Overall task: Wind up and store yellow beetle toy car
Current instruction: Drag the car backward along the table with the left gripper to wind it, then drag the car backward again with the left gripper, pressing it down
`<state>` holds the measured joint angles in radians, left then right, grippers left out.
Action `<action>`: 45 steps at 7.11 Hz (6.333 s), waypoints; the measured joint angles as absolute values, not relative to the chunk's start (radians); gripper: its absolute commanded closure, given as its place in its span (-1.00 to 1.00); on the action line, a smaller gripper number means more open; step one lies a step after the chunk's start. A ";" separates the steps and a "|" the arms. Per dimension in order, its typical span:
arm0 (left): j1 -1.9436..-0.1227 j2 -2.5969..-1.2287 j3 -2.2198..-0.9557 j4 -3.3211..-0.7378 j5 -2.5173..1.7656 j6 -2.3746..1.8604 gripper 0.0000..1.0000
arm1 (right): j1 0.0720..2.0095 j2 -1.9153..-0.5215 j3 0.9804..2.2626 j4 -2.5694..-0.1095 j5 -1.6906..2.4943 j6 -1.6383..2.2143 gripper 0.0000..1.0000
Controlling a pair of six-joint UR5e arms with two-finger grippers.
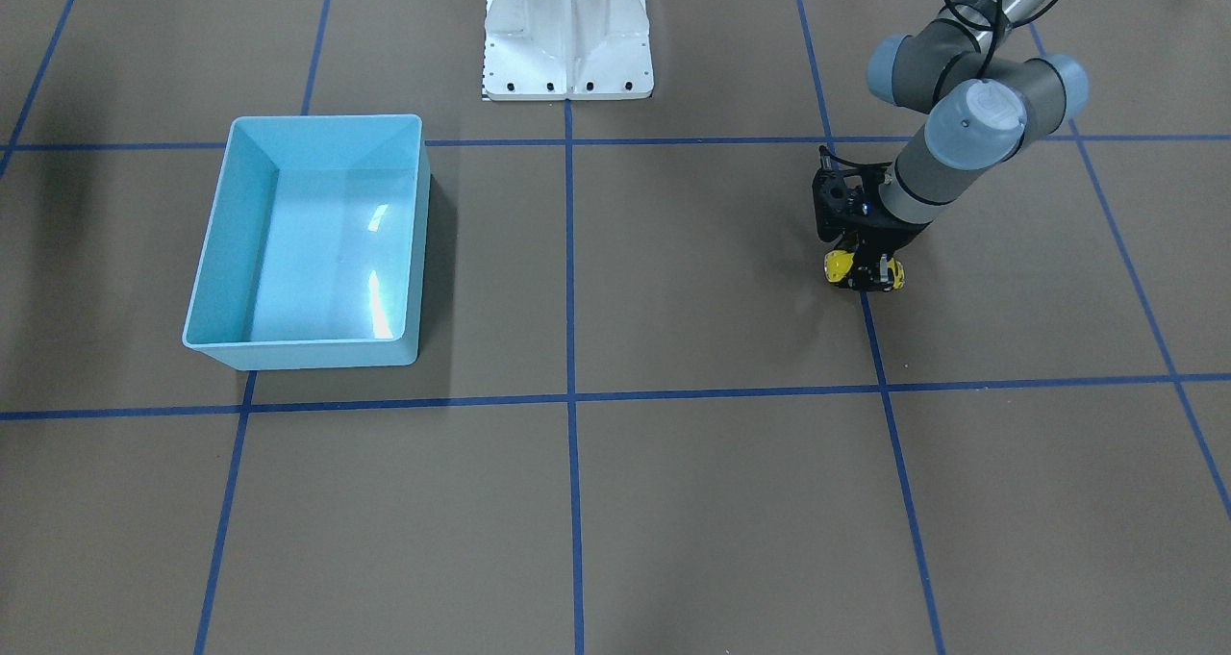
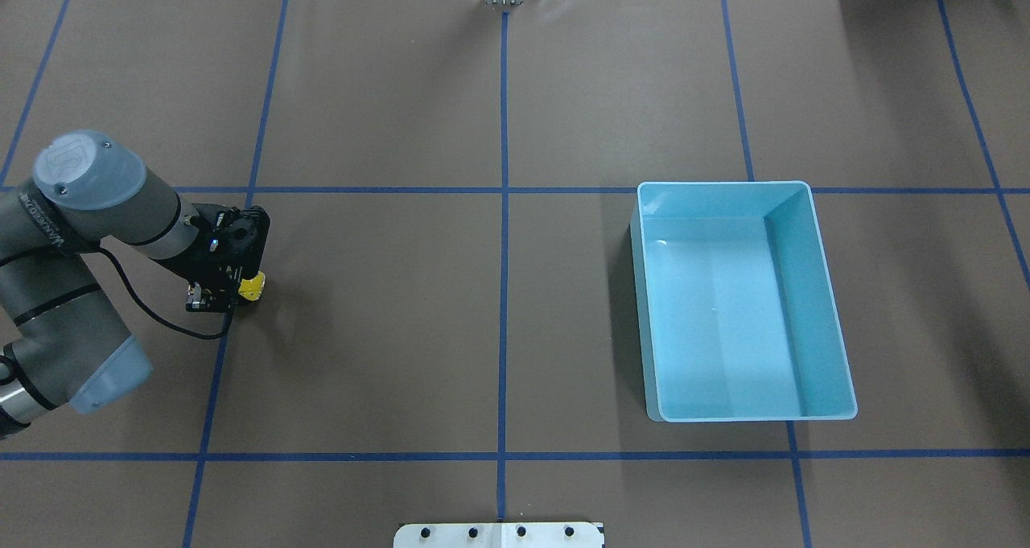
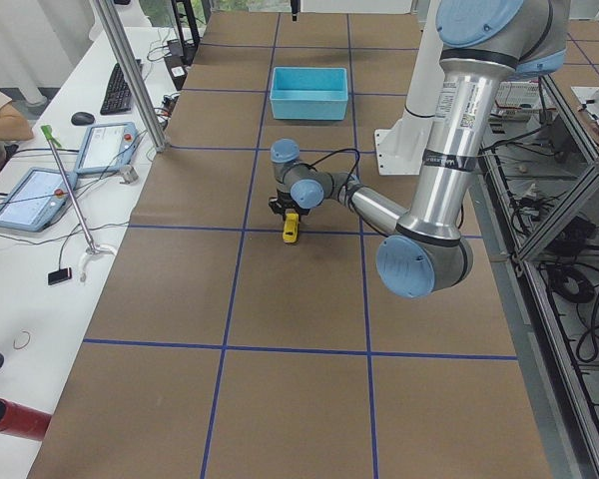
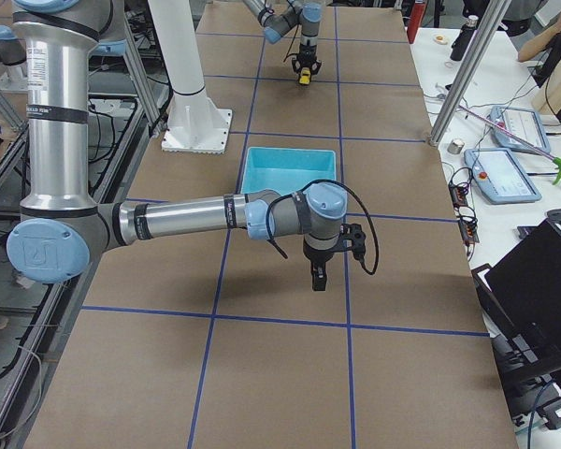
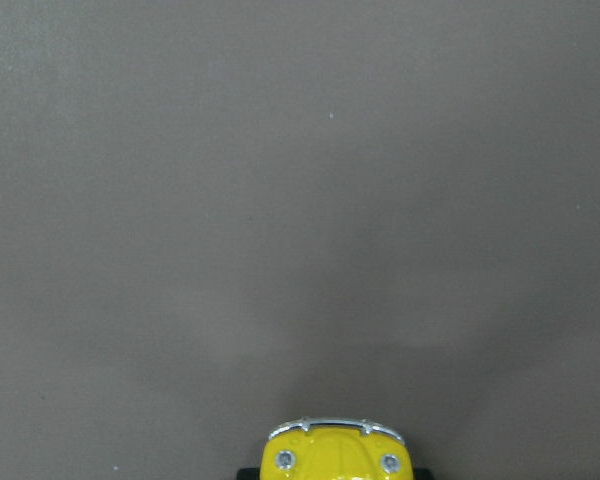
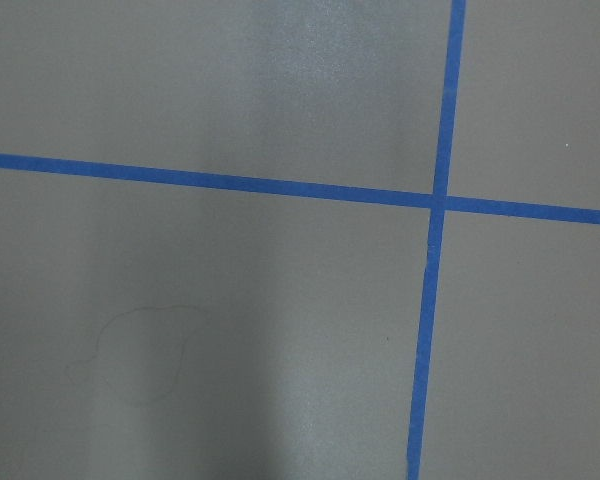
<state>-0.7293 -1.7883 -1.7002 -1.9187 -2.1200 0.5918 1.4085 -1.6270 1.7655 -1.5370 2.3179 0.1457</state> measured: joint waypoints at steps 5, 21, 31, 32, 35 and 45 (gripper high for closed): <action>-0.758 -1.741 -1.701 -1.958 -2.149 0.620 0.95 | 1.408 -1.628 1.767 -1.537 2.318 0.146 -1.00; -0.856 -1.590 -1.695 -1.998 -2.210 0.823 0.95 | 1.408 -1.629 1.766 -1.537 2.318 0.146 -1.00; -0.986 -1.658 -1.752 -1.773 -2.198 0.890 0.95 | 1.408 -1.628 1.764 -1.537 2.318 0.147 -1.00; -0.987 -1.740 -1.780 -1.657 -2.194 0.861 0.95 | 1.408 -1.628 1.764 -1.537 2.318 0.147 -1.00; -0.868 -1.925 -1.757 -1.611 -2.137 0.721 0.95 | 1.408 -1.627 1.765 -1.537 2.317 0.147 -1.00; -0.807 -1.922 -1.573 -1.967 -2.146 0.641 0.95 | 1.408 -1.630 1.766 -1.537 2.310 0.147 -1.00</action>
<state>-0.8067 -1.9218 -1.5727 -1.9669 -2.1455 0.6414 1.4080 -1.6301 1.7656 -1.5371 2.3102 0.1473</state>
